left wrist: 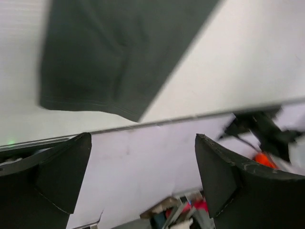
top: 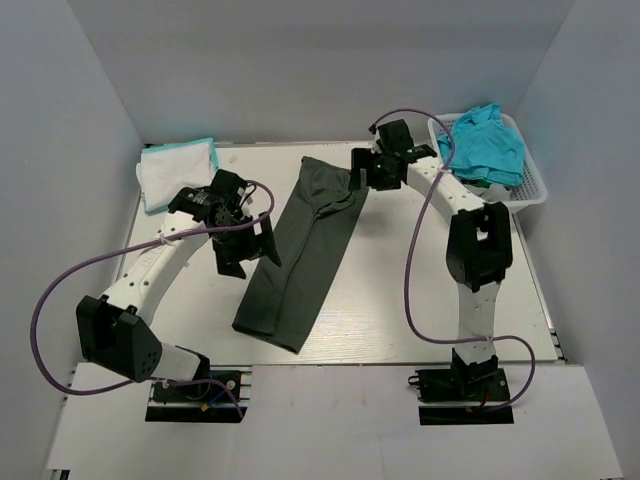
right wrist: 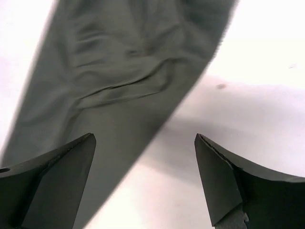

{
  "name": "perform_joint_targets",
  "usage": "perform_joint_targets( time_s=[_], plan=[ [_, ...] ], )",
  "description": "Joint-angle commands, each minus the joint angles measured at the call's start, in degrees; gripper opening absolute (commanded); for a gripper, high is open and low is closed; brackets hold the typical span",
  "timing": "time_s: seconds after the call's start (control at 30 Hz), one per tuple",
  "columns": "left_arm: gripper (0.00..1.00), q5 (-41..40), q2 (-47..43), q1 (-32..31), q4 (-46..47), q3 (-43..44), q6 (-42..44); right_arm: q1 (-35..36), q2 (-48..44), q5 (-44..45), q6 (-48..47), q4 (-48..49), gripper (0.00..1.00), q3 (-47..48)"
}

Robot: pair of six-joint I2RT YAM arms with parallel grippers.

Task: Fold and stack the t-shirts
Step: Rotate the tshirt 90 degrees

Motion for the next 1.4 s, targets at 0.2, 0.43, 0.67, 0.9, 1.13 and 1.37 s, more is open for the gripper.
perform_joint_targets(
  time_s=[0.2,0.43,0.67,0.9,1.13,1.37],
  plan=[
    [1.0,-15.5,-0.4,0.8,2.9,0.3,-2.4,17.4,-3.3,-2.6,14.3,0.5,0.9,-10.2],
    [1.0,-19.6,-2.8,0.8,3.0,-3.0,-2.4,19.0,-1.6,-9.1,20.0,6.2,0.9,-20.0],
    [1.0,-15.2,-3.8,0.8,4.8,-4.3,-1.7,15.0,1.5,-6.0,17.1,5.0,0.9,-21.8],
    [1.0,-9.7,-1.9,0.8,5.9,-6.3,2.1,7.8,2.9,-0.6,9.1,-0.1,0.9,-17.7],
    [1.0,-3.7,-1.3,-0.3,9.0,-8.7,4.5,5.0,2.1,-0.7,1.4,-5.9,0.9,-6.0],
    [1.0,3.5,-2.0,-3.8,18.8,-16.3,4.5,6.9,-17.8,-6.8,7.3,1.0,0.9,-26.6]
  ],
)
